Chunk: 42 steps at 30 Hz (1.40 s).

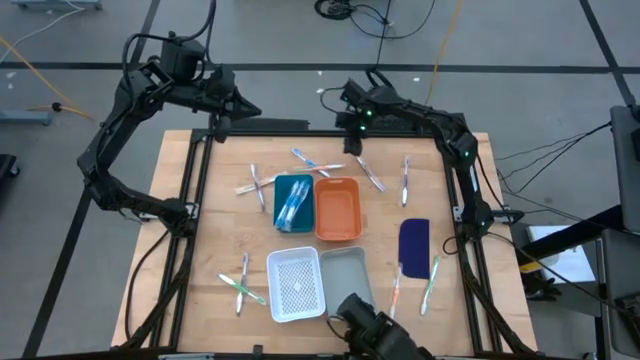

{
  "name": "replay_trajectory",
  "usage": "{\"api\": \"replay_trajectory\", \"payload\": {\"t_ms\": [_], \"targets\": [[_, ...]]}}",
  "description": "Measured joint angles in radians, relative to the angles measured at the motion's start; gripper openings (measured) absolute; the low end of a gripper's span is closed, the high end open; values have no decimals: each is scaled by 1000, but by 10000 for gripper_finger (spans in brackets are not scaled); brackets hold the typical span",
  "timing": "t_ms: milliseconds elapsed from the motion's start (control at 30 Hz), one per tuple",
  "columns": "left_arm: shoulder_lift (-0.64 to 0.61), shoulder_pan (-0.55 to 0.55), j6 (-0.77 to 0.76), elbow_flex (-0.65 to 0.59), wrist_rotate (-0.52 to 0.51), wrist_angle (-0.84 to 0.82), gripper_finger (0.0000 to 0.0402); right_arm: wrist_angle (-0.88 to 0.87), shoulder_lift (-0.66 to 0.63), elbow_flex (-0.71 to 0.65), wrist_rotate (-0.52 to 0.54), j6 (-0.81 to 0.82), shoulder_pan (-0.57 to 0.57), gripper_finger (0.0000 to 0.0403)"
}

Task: Pick & Place Toothbrushes
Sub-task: Put the violet toothbrush into the orange bin

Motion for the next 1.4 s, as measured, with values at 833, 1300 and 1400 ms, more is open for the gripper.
{"api": "replay_trajectory", "payload": {"t_ms": [833, 1300, 1400], "targets": [[0, -10, 1, 0, -1, -4, 5, 44, -11, -250, 458, 73, 68, 219], [0, -11, 1, 0, 1, -4, 5, 92, -15, -289, 529, 109, 92, 113], [0, -11, 1, 0, 1, -4, 5, 92, -15, -290, 516, 124, 92, 72]]}}
